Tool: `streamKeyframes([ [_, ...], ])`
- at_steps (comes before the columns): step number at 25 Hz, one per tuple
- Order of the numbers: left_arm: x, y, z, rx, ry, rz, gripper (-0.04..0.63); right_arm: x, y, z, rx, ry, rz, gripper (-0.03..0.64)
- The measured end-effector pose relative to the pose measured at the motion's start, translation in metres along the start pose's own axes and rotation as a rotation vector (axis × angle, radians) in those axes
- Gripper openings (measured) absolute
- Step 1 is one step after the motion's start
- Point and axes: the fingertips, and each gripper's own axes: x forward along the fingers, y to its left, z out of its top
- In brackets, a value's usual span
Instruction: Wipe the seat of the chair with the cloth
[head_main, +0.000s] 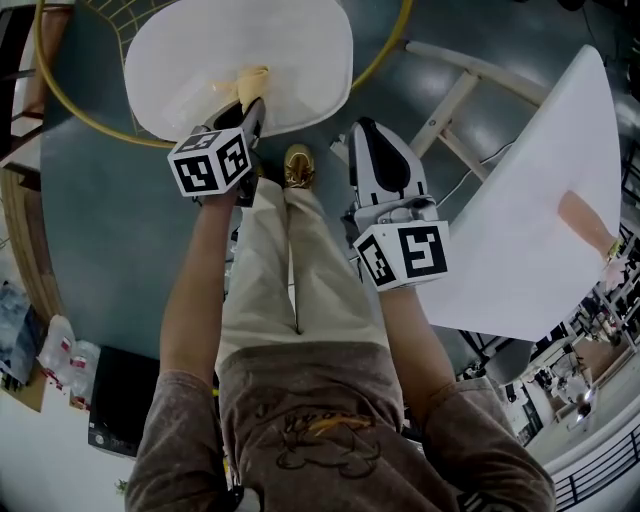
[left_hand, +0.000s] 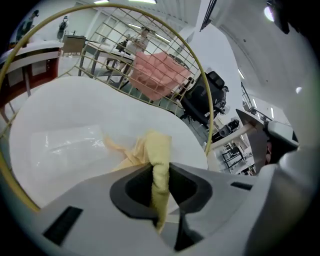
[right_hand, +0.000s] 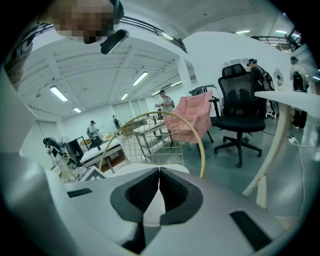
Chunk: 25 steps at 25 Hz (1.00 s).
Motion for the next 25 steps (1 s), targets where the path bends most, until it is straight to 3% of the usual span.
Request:
streamKeyframes([
  [9, 0.029, -0.069, -0.006, 0.094, 0.066, -0.127, 0.075, -0.006, -0.010, 0.000, 0.039, -0.024, -0.020, 0.028],
  [18, 0.026, -0.117, 0.002, 0.014, 0.061, -0.283, 0.075, -0.011, -0.020, 0.002, 0.072, -0.039, -0.048, 0.028],
  [25, 0.003, -0.102, 0.020, 0.008, 0.014, -0.208, 0.075, -0.008, -0.021, 0.003, 0.081, -0.031, -0.043, 0.028],
])
